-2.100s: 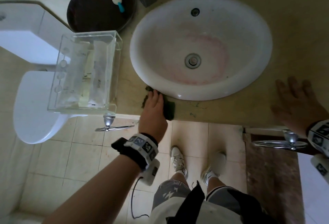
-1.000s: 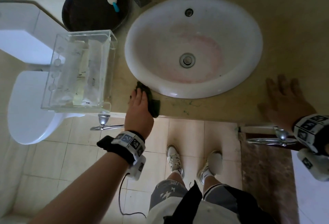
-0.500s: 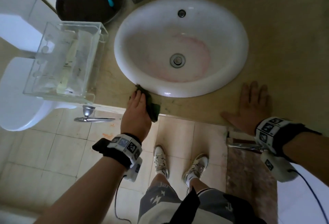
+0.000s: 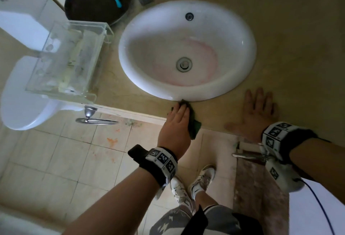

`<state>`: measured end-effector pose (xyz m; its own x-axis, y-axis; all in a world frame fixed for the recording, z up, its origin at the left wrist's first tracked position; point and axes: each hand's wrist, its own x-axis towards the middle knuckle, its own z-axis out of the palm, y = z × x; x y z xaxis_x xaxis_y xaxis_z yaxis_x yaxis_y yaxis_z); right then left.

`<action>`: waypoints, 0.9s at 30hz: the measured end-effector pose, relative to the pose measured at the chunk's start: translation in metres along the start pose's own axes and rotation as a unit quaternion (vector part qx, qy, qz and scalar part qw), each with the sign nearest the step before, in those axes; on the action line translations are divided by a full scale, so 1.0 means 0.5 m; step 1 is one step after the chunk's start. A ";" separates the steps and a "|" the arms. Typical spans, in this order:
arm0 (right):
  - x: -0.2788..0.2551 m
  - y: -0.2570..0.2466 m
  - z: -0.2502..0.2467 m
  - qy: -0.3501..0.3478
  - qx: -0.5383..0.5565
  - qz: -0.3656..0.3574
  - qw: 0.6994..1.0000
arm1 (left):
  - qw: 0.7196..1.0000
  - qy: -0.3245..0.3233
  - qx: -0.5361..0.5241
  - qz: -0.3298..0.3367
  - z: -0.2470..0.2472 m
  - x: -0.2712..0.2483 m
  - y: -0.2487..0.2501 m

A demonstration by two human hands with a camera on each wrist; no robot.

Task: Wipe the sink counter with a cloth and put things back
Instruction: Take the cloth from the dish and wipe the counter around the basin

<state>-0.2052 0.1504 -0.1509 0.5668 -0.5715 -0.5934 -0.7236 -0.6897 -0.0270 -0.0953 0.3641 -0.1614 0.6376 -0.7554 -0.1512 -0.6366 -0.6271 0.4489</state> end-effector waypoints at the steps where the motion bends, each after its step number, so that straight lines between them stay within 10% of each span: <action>1: -0.002 0.000 -0.002 -0.003 -0.001 -0.002 1.000 | 1.000 -0.015 0.001 0.008 0.002 0.002 0.002; 12: -0.011 -0.008 -0.018 -0.027 -0.008 0.004 1.000 | 0.991 0.073 0.031 -0.108 -0.076 -0.016 -0.184; 27: -0.004 -0.004 -0.009 -0.013 -0.005 0.001 1.000 | 0.997 0.000 -0.005 0.080 -0.012 0.009 -0.043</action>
<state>-0.2034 0.1510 -0.1460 0.5544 -0.5612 -0.6145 -0.7205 -0.6932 -0.0171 -0.0762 0.3754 -0.1666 0.5281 -0.8458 -0.0762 -0.7262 -0.4963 0.4758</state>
